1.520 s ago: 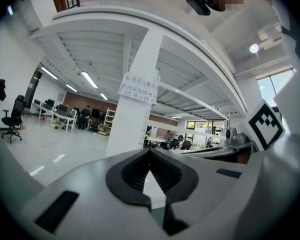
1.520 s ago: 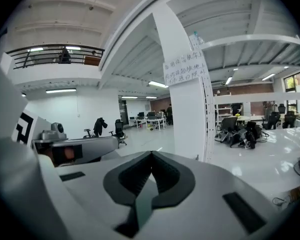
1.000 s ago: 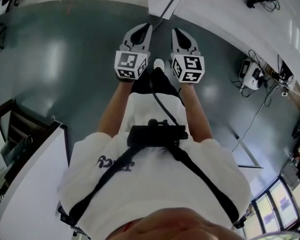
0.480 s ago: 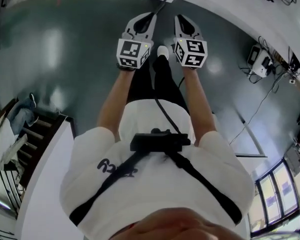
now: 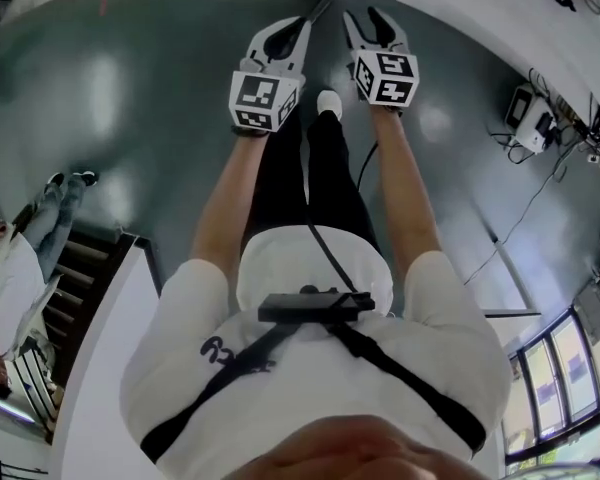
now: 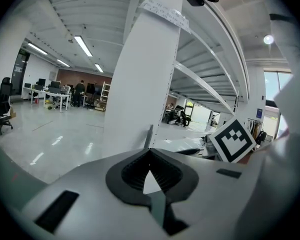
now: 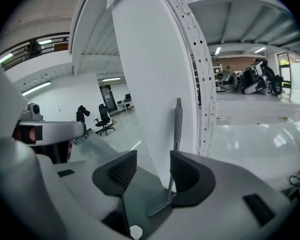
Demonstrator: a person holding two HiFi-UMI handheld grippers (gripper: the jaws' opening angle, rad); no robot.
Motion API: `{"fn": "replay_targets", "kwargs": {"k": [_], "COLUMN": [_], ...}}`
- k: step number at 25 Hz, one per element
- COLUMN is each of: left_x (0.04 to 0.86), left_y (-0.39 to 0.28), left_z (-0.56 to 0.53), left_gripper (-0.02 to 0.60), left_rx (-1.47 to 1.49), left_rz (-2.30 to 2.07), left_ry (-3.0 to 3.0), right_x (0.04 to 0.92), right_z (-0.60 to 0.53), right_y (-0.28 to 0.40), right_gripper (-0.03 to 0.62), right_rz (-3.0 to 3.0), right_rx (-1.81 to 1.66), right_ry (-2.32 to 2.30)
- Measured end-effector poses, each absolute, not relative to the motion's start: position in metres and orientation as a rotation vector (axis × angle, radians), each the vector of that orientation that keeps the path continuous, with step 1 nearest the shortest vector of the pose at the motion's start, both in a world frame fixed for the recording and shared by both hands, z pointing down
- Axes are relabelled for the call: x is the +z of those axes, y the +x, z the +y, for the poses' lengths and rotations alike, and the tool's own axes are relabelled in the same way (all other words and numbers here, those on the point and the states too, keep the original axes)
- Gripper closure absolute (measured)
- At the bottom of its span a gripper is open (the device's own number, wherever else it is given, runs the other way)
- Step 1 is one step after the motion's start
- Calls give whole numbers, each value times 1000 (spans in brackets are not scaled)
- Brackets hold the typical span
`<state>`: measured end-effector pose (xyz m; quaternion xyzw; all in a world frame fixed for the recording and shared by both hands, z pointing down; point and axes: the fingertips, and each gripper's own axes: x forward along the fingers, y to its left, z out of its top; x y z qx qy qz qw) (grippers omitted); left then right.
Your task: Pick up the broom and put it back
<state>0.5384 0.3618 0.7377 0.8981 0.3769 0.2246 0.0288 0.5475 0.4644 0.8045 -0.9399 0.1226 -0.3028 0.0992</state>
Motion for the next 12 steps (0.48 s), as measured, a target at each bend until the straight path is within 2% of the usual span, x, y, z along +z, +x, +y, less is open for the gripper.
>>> {"fn": "replay_targets", "kwargs": {"k": [4,12], "left_x": [758,787], "left_y": [550,567], "left_z": [365,361], "left_gripper": [572,572], "left_rx": [698,701], "left_rz": [1166,1136], "left_ry": [2759,2746], "right_x": [837,900], "right_z": [467,484], "right_y": [569,610], "right_gripper": [318,318], "right_rz": [365,209], "right_rx": [-909,-956], "right_ry": [-2768,-2691]}}
